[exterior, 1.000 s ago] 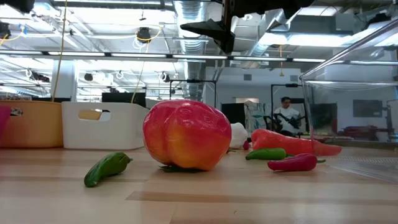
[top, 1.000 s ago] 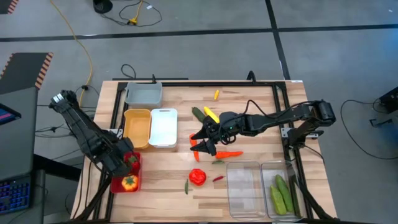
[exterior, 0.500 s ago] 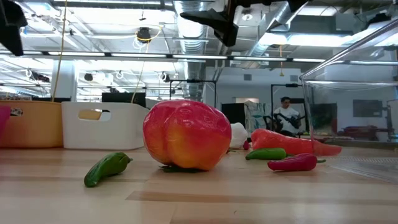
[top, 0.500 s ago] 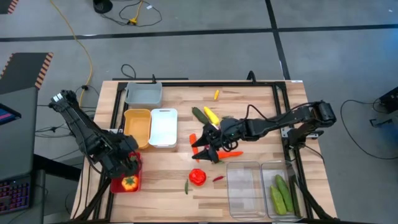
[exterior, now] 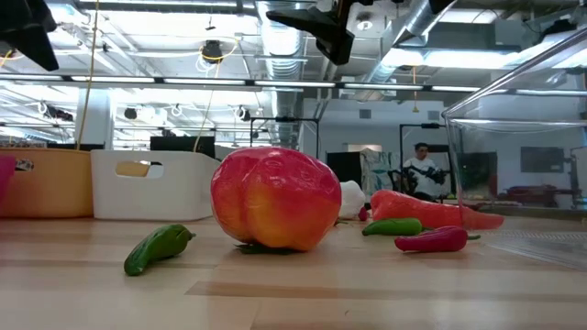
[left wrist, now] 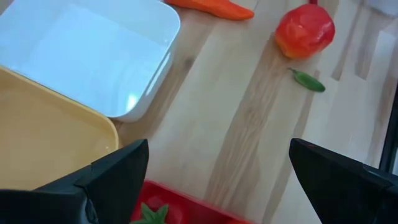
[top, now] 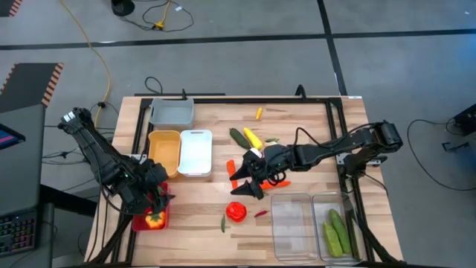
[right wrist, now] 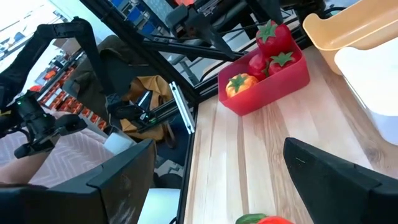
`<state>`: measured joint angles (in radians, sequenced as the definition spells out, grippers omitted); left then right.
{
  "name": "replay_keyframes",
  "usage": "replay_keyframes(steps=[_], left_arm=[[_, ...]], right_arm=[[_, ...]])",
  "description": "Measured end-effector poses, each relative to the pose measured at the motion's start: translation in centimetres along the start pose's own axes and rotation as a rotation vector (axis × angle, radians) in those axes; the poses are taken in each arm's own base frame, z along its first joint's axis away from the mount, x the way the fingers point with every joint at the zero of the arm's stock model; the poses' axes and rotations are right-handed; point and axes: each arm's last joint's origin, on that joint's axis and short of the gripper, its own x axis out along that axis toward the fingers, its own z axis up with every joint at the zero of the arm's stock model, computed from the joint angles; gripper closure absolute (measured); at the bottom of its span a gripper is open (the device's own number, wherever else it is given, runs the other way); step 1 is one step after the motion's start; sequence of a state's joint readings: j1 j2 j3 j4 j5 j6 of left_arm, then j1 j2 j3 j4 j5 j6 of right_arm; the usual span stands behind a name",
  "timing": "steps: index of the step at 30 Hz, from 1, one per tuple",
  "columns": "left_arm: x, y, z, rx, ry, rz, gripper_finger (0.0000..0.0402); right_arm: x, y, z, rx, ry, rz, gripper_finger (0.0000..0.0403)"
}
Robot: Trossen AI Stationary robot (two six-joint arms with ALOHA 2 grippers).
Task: Sort produce into baskets
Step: Put the orange tomato into the red bin
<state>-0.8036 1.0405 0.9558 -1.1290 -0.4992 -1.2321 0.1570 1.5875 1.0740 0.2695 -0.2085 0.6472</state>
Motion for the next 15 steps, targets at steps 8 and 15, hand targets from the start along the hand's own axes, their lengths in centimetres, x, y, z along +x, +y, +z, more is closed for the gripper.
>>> replay_keyframes(steps=[8, 15], left_arm=[[0.0, 0.02, 0.04, -0.001, -0.014, 0.005, 0.0026], [0.0, 0.02, 0.05, -0.001, -0.017, 0.006, 0.0026]], right_arm=[[0.0, -0.01, -0.02, 0.0, 0.002, -0.001, 0.0025], [0.04, -0.02, -0.39, -0.072, 0.03, -0.015, 0.0005]])
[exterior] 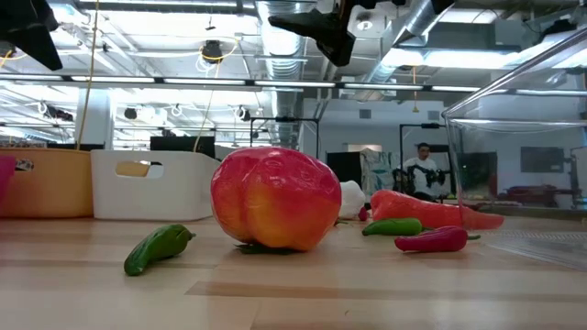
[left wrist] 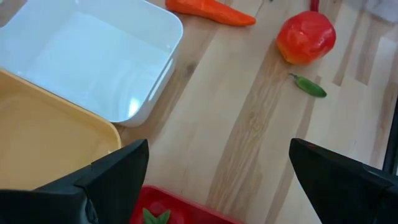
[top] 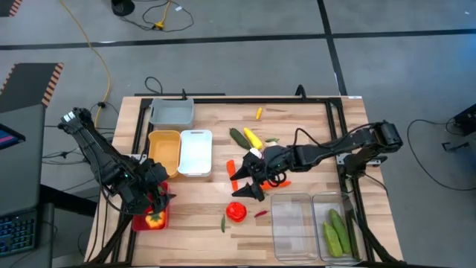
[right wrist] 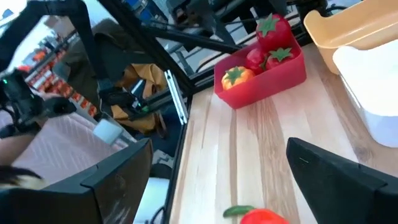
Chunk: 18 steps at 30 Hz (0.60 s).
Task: Sort produce into baskets
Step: Put the orange tomato into the red bin
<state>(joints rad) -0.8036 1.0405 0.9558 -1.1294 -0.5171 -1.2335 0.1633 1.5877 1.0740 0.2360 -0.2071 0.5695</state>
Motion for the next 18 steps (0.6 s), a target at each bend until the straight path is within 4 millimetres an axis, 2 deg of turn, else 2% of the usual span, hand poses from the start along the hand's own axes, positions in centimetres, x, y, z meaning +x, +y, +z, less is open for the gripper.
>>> replay_keyframes(steps=[6, 11, 18], left_arm=[[0.0, 0.0, 0.0, 0.0, 0.0, 0.0, 0.0026], [0.0, 0.0, 0.0, 0.0, 0.0, 0.0, 0.0026], [0.0, 0.0, 0.0, 0.0, -0.008, 0.003, 0.0026]], right_arm=[[0.2, 0.1, -0.5, 0.102, -0.059, -0.142, 0.0009], [0.3, 0.1, -0.7, 0.096, -0.055, -0.153, 0.0005], [0.6, 1.8, -2.0, -0.113, 0.004, -0.128, 0.0006]])
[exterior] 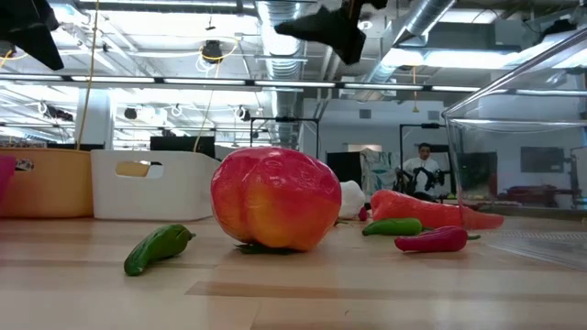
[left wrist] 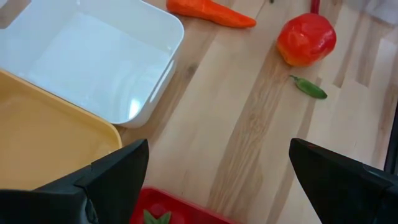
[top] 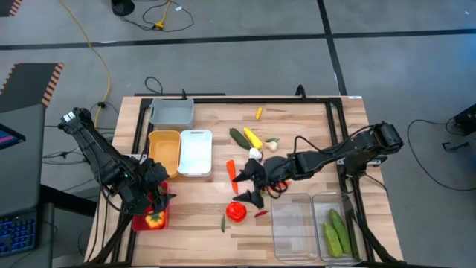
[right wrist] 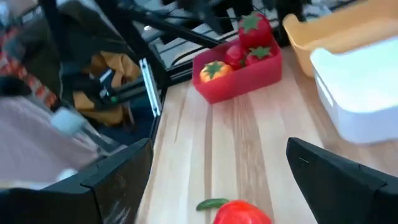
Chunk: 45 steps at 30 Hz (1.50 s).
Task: Sort produce into baskets
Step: Put the orange tomato into the red bin
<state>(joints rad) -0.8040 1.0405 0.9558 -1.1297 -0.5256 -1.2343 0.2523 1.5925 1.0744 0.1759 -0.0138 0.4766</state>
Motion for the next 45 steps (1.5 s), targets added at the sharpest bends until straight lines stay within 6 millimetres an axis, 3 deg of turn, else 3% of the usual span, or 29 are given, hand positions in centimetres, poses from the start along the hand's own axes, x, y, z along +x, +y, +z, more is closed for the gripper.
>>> replay_keyframes(steps=[14, 18, 25, 34, 39, 45], left_arm=[[0.0, 0.0, 0.0, 0.0, -0.01, 0.004, 0.0026], [0.0, 0.0, 0.0, 0.0, -0.011, 0.004, 0.0026], [0.1, -0.1, 0.0, 0.004, -0.011, 0.011, 0.0026], [1.2, -0.9, -0.3, 0.031, 0.007, 0.054, 0.0026], [1.6, -1.3, -0.5, 0.042, 0.019, 0.07, 0.0026], [1.7, -1.3, -0.6, 0.043, 0.029, 0.069, 0.0026]], right_arm=[[-0.6, 4.8, -3.2, -0.351, -0.05, -0.244, 0.0007], [-1.0, 5.7, -4.2, -0.388, -0.04, -0.333, 0.0007], [-0.7, 7.1, -4.7, -0.402, -0.039, -0.305, 0.0007], [3.2, 8.1, -3.1, -0.493, 0.189, -0.394, 0.0007], [5.8, 8.1, -2.3, -0.399, 0.36, -0.372, 0.0007], [8.2, 6.9, -2.9, -0.309, 0.506, -0.458, 0.0007]])
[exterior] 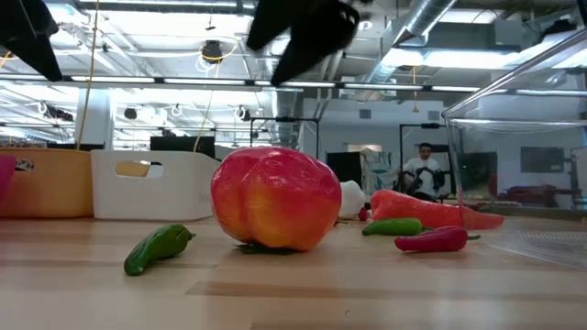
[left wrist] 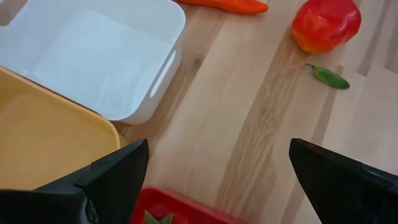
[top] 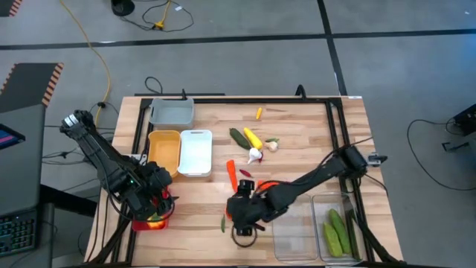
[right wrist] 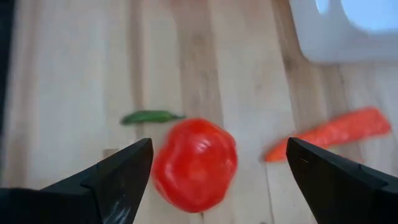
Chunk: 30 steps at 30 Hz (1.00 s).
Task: Sort produce into baskets
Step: Put the orange tomato into the red bin
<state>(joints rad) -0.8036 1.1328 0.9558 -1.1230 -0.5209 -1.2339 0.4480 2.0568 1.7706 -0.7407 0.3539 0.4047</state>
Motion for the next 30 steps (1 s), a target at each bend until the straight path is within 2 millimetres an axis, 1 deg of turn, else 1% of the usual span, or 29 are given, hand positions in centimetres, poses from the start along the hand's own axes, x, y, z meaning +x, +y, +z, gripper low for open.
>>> replay_keyframes(steps=[3, 8, 12, 18, 20, 24, 28, 30], left_arm=[[0.0, 0.0, 0.0, 0.004, 0.001, -0.001, 0.0026], [0.0, -0.1, 0.0, 0.04, -0.003, -0.012, 0.0026], [0.0, -0.2, 0.1, 0.051, -0.005, -0.017, 0.0026], [0.0, -0.2, 0.1, 0.051, -0.004, -0.017, 0.0026], [0.0, -0.2, 0.1, 0.051, -0.005, -0.017, 0.0026], [0.0, -0.2, 0.1, 0.049, -0.006, -0.02, 0.0026], [0.0, -0.2, 0.1, 0.049, -0.006, -0.02, 0.0026], [0.0, -0.2, 0.1, 0.049, -0.006, -0.02, 0.0026]], right_arm=[[1.3, -0.2, 0.0, 0.056, 0.052, -0.019, 0.0007], [3.3, -0.1, -0.6, 0.128, 0.124, 0.02, 0.0007], [3.4, -0.2, -0.7, 0.17, 0.147, 0.015, 0.0007], [3.6, -0.1, -0.8, 0.172, 0.146, 0.018, 0.0012], [4.2, 0.0, -1.1, 0.166, 0.165, 0.016, 0.0015], [6.3, 0.4, -2.2, 0.154, 0.234, 0.027, 0.0018], [7.5, 0.7, -2.7, 0.149, 0.259, 0.033, 0.0018], [7.7, 0.6, -2.8, 0.149, 0.264, 0.027, 0.002]])
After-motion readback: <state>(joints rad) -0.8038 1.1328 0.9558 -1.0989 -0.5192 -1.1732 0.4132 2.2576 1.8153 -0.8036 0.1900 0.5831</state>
